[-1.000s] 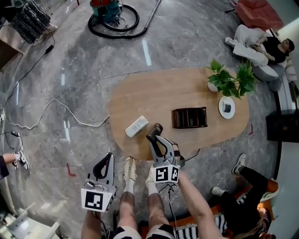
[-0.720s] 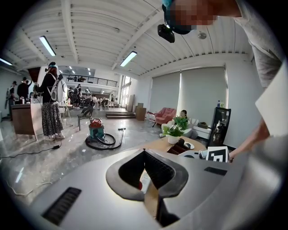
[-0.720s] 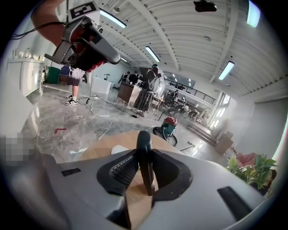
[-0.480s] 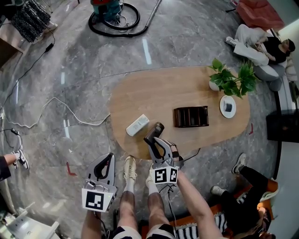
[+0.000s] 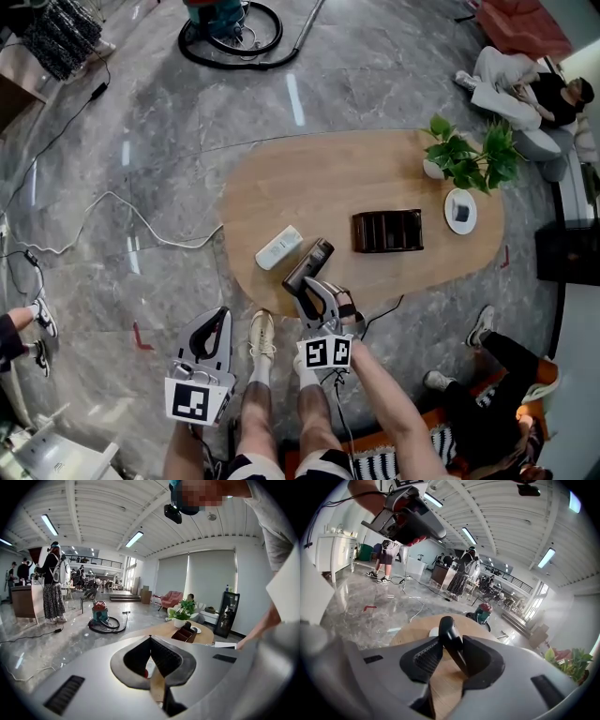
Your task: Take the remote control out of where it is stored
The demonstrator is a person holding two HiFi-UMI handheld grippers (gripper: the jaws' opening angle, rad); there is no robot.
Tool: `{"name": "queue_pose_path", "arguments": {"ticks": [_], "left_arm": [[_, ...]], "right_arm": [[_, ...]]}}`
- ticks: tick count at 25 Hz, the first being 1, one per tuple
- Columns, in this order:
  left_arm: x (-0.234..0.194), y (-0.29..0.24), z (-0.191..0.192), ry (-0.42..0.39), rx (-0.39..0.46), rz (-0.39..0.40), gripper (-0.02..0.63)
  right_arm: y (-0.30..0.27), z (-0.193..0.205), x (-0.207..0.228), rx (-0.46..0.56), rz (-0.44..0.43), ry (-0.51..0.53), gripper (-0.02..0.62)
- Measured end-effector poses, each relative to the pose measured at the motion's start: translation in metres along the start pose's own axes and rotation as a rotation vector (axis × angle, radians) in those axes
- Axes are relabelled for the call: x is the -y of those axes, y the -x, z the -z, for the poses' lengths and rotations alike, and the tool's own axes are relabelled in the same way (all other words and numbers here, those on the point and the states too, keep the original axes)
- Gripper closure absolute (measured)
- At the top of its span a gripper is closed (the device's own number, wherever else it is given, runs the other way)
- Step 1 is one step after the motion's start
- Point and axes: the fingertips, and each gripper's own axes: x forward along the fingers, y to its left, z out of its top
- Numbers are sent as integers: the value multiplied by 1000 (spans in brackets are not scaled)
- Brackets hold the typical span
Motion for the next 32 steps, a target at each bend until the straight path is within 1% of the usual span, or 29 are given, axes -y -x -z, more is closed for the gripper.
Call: {"name": "queue_pose_path", "arguments": {"ticks": [4,8,12,19,23,28,32], "left_arm": [[-3,1,1,7,3,2,601],[-7,2,7,10,-14,-9,601],[-7,2,18,13,-34,-2,601],[-14,4,25,27,-22,-2,601],[-18,7,30,32,-27,-11,601],[-24,9,33,31,-35,-10,601],[-30,12,34,37,-32,-14,601]], "right_arm": [[-5,-1,-11,-4,-11,21,469],[-8,1,-18,-3,-14,39,463],[-13,2,-25,-1,-19,69,459],[-20,4,-36,-5,-13,96,451],[-24,4,-41,-2,-3,110,448],[-28,2,-41,7,45,90,446],[-31,3,-46,-3,45,93,442]]}}
